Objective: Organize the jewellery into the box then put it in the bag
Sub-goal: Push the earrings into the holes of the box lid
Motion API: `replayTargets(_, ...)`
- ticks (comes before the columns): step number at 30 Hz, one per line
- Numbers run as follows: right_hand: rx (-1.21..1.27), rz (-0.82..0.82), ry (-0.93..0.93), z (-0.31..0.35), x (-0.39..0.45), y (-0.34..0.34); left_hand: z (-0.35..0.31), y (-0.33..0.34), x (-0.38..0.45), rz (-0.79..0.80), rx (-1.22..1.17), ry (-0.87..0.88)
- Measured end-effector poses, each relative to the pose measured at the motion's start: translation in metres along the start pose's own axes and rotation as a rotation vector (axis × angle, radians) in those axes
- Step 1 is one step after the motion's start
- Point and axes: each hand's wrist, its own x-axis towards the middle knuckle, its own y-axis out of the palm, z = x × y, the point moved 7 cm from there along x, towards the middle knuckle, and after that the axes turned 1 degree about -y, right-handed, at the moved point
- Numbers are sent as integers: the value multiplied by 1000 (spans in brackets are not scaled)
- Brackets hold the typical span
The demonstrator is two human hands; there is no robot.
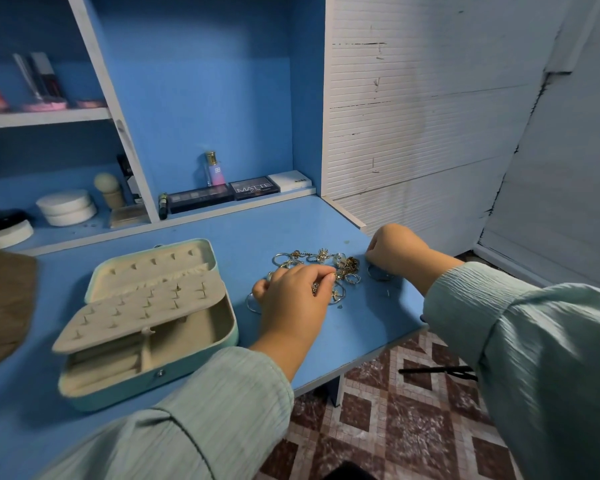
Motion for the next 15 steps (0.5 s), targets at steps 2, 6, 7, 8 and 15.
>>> replayTargets(2,22,4,-8,-1,-2,-2,0,0,0,-1,-2,-7)
replayTargets(6,81,-17,-87,1,-14,-11,1,-1,-1,-8,-26,-24)
replayTargets(7,83,-21,-116,2,-20,-15,0,-2,-1,-10,-29,-23)
replayTargets(8,90,-24,-143,3,-25,-19,-1,-2,-1,-13,-27,-20)
replayTargets(15,317,-11,-182,-4,-57,-45,-6,-6,-3,-13,-8,-4)
